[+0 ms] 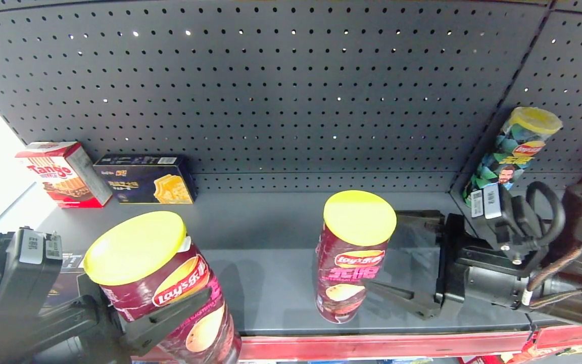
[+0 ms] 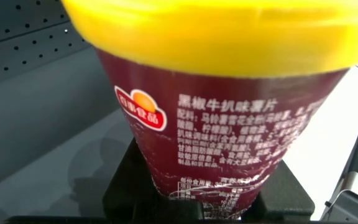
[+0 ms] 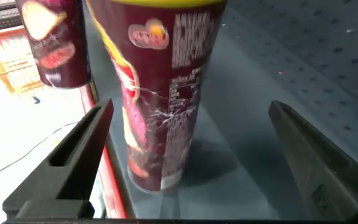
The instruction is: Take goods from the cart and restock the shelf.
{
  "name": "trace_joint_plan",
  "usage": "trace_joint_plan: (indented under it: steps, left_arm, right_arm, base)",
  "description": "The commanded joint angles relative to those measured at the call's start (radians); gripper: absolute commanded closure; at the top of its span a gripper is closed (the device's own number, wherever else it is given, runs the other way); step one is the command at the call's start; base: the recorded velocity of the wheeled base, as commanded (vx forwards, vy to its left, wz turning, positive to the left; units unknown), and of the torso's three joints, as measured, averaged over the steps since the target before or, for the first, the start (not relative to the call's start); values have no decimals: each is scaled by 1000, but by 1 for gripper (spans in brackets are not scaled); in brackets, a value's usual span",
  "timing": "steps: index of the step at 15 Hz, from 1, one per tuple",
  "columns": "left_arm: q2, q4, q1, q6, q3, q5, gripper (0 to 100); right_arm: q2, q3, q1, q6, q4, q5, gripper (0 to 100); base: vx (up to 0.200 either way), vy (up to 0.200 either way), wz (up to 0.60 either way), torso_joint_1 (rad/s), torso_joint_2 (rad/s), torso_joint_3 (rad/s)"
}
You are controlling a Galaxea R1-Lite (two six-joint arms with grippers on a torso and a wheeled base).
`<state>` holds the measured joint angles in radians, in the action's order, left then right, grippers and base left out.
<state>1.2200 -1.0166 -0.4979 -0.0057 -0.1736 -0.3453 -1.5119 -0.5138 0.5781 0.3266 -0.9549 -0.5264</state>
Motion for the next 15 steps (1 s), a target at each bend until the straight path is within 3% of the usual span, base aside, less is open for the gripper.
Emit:
trace_joint_plan:
  steps: [1, 6, 12, 15]
  left_arm:
    - [0, 0, -1, 0, 6, 0, 100]
    - [0, -2, -1, 0, 2, 0, 100]
    - [6, -8, -1, 1, -17, -1, 100]
    - [26, -8, 1, 1, -49, 0, 100]
  right_arm:
    - [139, 24, 0, 0, 53, 23, 0]
    - [400, 64, 3, 0, 262, 126, 0]
    - [707, 310, 3, -63, 281, 355, 0]
    - [852, 440, 2, -98, 281, 531, 0]
  base:
    - [0, 0, 0, 0, 0, 0]
    - [0, 0, 0, 0, 0, 0]
    - [0, 0, 0, 0, 0, 0]
    - [0, 0, 0, 0, 0, 0]
